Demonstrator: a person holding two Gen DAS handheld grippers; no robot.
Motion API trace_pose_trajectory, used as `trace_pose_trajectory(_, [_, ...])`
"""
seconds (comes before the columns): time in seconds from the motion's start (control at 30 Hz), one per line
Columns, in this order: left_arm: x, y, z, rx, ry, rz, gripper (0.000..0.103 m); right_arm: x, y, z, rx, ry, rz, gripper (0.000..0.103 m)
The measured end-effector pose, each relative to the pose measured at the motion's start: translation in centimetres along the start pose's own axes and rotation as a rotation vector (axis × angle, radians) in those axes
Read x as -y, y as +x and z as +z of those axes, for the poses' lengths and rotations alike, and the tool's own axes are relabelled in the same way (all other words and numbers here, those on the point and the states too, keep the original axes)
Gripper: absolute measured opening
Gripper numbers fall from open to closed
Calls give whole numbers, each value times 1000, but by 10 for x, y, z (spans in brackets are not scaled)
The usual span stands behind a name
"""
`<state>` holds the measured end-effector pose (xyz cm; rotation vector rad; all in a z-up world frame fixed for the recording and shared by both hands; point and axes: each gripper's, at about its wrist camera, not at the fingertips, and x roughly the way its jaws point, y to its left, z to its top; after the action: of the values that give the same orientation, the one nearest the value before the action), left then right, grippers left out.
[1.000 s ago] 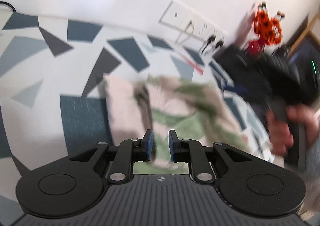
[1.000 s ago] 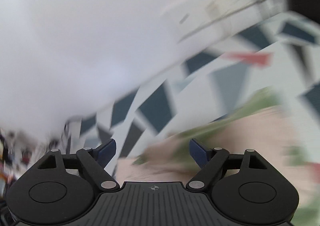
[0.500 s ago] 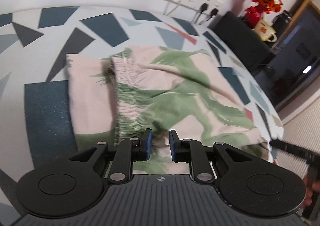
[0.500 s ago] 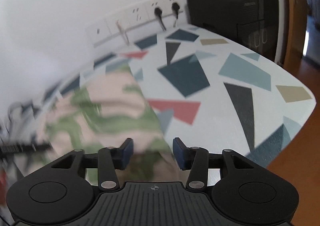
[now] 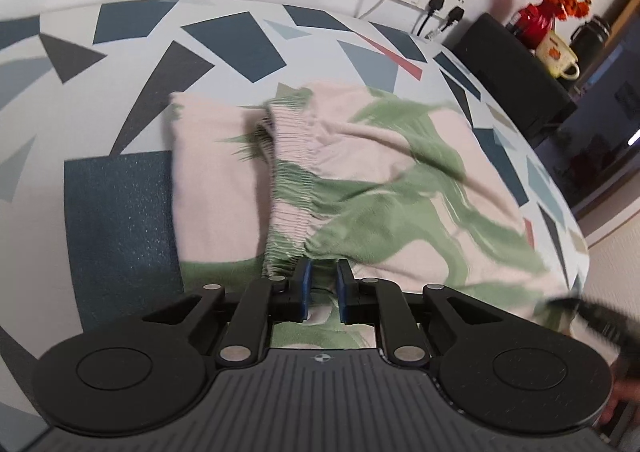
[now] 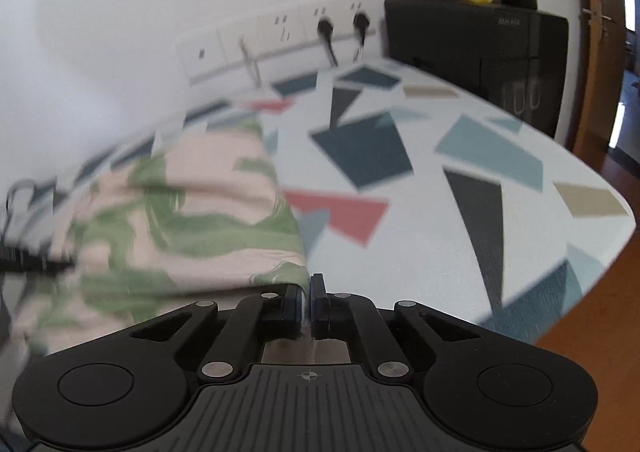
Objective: Fold clothes
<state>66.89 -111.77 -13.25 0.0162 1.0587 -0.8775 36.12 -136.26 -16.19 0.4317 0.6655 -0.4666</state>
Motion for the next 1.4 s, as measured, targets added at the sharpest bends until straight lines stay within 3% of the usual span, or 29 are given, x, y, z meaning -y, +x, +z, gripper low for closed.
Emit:
trace_pose_trajectory(0.03, [-1, 0, -1, 5, -6, -2, 15, 2, 0, -5, -15, 4, -2, 4])
trace_pose_trajectory(0.1, [1, -2, -1, 11, -7, 0, 15, 10, -3, -8, -39, 54, -11, 21])
trace_pose_trajectory(0.13, [2, -3, -1, 14, -8, 2, 15, 16, -9, -7, -36, 91, -9, 34])
trace_pose_trajectory(0.17, [3, -4, -1, 17, -8, 4, 15, 21, -14, -6, -32, 128, -7, 37])
trace_pose_trajectory(0.33, [31, -24, 3, 93, 53, -18, 15, 41, -51, 19, 39, 241, 14, 40])
trace_pose_trajectory(0.43, [70, -17, 7, 86, 131, -110, 15, 50, -57, 54, 118, 309, 73, 43])
trace_pose_trajectory(0.57, [128, 13, 6, 24, 259, -247, 15, 43, -18, 113, 126, 234, 164, 48])
trace_pose_trajectory(0.63, [151, 29, 1, 16, 321, -258, 15, 31, 16, 133, 77, 164, 211, 52])
trace_pose_trajectory(0.8, [163, 63, -4, -67, 208, -281, 15, 2, 109, 173, -71, -1, 340, 52])
trace_pose_trajectory(0.9, [166, 72, -9, -97, 183, -265, 15, -17, 156, 186, -159, -90, 399, 51])
trace_pose_trajectory(1.0, [165, 80, -16, -145, 144, -256, 15, -29, 184, 186, -217, -154, 403, 40])
trace_pose_trajectory(1.07, [161, 85, -22, -166, 96, -259, 14, -29, 193, 188, -225, -168, 387, 6])
trace_pose_trajectory(1.2, [153, 84, -27, -159, 26, -261, 10, -14, 216, 202, -228, -112, 389, 2])
trace_pose_trajectory(1.4, [156, 82, -29, -155, 16, -241, 10, -22, 236, 212, -236, -155, 355, 0])
